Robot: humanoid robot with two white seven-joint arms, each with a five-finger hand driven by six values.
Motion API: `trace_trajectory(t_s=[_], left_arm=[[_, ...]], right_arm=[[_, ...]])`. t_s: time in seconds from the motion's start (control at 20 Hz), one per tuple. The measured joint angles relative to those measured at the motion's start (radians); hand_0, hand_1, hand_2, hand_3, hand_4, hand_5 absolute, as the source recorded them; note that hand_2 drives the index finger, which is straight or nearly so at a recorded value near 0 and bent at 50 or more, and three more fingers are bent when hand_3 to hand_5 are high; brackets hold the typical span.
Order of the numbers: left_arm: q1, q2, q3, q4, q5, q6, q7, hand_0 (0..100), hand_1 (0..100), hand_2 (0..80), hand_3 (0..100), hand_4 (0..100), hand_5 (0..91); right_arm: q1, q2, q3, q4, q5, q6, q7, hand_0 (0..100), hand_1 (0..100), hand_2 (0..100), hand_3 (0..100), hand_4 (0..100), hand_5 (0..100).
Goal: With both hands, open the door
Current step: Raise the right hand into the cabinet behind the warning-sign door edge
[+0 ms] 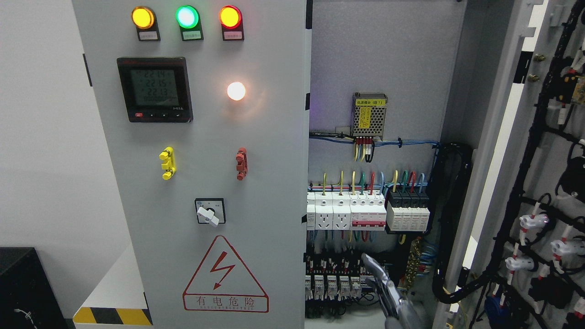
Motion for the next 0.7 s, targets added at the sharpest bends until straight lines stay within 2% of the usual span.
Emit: trace_trajectory(t_s=[0.4, 0.7], left_arm=[[0.0, -0.001, 0.001, 0.0, 0.0, 0.005, -0.002, 0, 0, 0.0, 0, 0, 0.0], [0.0, -0.002, 0.001, 0.0, 0.0, 0.005, -0.004, 0, 0, 0.0, 0, 0, 0.0]], right_arm=[[-0.195, 0.035, -0.009, 0.053, -0.151, 0.156, -0.003, 0, 0, 0, 0, 0, 0], [-0.285, 0.049, -0.014, 0.118, -0.203, 0.225, -0.004, 0, 0, 0, 0, 0, 0]])
